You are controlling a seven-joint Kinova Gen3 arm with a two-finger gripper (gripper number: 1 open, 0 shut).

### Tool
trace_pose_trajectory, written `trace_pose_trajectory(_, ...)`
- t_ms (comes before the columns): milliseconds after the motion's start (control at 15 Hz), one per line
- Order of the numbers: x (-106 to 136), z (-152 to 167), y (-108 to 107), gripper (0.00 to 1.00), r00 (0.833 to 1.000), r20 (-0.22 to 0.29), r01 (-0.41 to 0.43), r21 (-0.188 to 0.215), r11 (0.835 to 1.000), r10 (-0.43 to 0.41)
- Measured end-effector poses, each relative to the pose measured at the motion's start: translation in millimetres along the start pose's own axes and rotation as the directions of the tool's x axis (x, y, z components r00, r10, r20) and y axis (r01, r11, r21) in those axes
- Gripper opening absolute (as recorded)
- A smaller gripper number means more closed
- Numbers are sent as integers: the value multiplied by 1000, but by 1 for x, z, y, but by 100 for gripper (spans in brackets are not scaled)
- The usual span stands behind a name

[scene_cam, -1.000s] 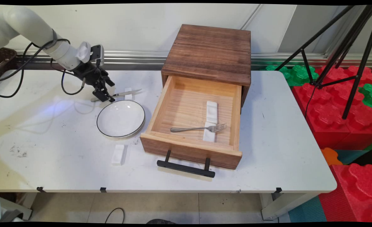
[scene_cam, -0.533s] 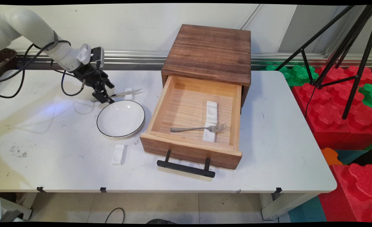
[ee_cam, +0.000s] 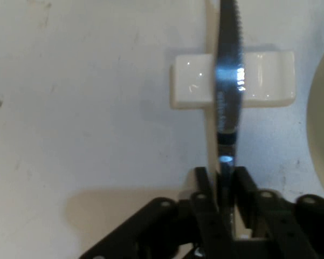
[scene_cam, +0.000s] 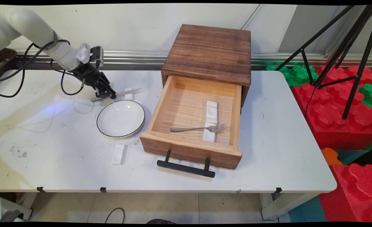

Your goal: Pick up the knife from the left of the white plate, then place the picked object into the drawer

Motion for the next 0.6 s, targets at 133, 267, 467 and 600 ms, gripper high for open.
trace_pose_trajectory(133, 0, 0, -1, 0, 1000, 1, 2, 0, 1000, -2)
trace_pose_trajectory(267, -2, -1, -2, 0, 1000, 3, 6, 0, 1000, -6)
trace_pose_trajectory(467, -5, -4, -2, 0, 1000, 7, 11, 1, 1000, -11)
trace_pose_trajectory(600, -6, -8, -2, 0, 1000, 6, 12, 3, 1000, -13)
